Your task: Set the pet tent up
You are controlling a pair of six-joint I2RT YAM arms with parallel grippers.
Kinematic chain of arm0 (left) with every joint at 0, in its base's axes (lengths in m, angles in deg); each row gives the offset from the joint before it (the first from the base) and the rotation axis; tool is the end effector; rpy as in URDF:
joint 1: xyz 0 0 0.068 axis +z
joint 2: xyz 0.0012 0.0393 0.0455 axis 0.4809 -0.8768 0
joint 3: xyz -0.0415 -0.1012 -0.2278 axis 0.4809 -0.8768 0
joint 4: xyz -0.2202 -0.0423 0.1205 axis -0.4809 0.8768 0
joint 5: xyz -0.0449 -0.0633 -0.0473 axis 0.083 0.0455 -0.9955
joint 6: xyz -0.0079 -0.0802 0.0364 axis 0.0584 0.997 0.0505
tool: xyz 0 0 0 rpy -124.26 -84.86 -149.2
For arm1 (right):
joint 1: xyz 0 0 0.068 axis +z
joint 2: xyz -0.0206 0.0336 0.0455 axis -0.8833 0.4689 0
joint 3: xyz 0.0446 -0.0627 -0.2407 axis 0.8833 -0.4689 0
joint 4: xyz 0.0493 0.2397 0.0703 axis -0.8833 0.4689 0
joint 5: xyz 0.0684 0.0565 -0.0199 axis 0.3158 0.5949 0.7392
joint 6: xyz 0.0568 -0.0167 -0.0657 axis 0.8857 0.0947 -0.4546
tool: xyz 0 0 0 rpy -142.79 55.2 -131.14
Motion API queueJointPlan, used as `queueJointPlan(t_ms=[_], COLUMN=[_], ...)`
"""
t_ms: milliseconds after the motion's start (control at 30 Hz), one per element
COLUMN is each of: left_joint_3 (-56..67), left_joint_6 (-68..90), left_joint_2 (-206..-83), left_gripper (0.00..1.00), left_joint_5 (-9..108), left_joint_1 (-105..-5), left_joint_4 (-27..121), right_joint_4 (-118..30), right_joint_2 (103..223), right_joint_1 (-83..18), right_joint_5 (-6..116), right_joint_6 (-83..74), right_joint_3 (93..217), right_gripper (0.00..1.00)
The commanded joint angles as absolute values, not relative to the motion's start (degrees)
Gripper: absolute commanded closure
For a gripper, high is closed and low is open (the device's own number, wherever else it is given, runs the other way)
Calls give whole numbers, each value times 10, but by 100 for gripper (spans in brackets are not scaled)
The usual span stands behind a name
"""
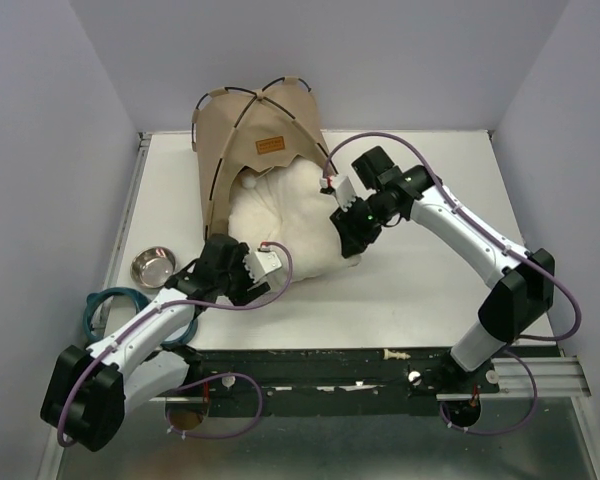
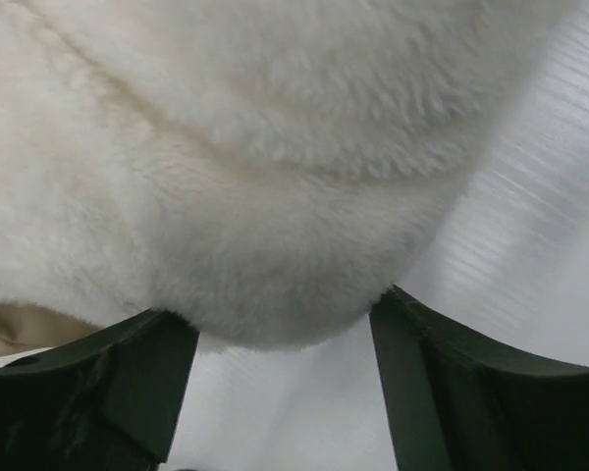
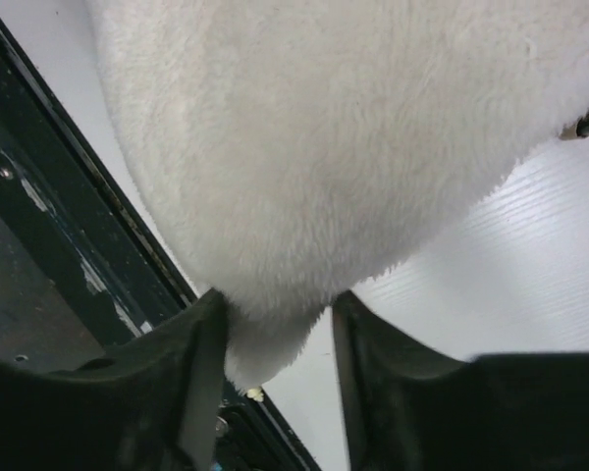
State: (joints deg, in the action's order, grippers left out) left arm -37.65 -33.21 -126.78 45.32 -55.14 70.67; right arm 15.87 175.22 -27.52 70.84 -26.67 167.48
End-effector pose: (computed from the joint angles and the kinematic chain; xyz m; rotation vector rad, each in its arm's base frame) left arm 0.1929 -0.1148 0.1443 1.2806 2.0552 -0.2137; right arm 0.2592 0.2161 0.2607 -1.2609 2.4171 0.6492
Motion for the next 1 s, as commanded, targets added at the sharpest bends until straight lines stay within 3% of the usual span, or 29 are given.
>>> queueJointPlan(t_ms=[0,67,133,167,300,533,767,967], left_joint_3=[-386,-383,-365,-356,-306,-281,-292,-297], left_joint_6=[-287,-286,-284,-279,-232,-275,-384,-453], left_joint_2=[-1256,-1233,-1199,-1175,-1132,-1240,-1386,-1480], left_gripper=[33,67,93,100,100,100,100,100], left_joint_5=[510,497,474,463,450,509,609,625], left_joint_1=[-563,-563,-563,-563,-568,-575,-575,-557], left_joint_4=[597,595,612,616,603,457,231,110], right_joint_4=[137,137,138,129,39,-33,-253,-437], right_joint_2=[1768,1777,1779,1777,1763,1862,1886,1911], right_joint_1=[-275,-275,-275,-273,-249,-221,-204,-203], right_joint_5=[708,703,701,691,629,549,493,426], right_joint_6=[-262,-261,-265,-262,-242,-226,-250,-284], right_joint_3=[1672,1681,1701,1708,1716,1812,1748,1684], right_gripper=[59,70,79,83,90,99,99,99])
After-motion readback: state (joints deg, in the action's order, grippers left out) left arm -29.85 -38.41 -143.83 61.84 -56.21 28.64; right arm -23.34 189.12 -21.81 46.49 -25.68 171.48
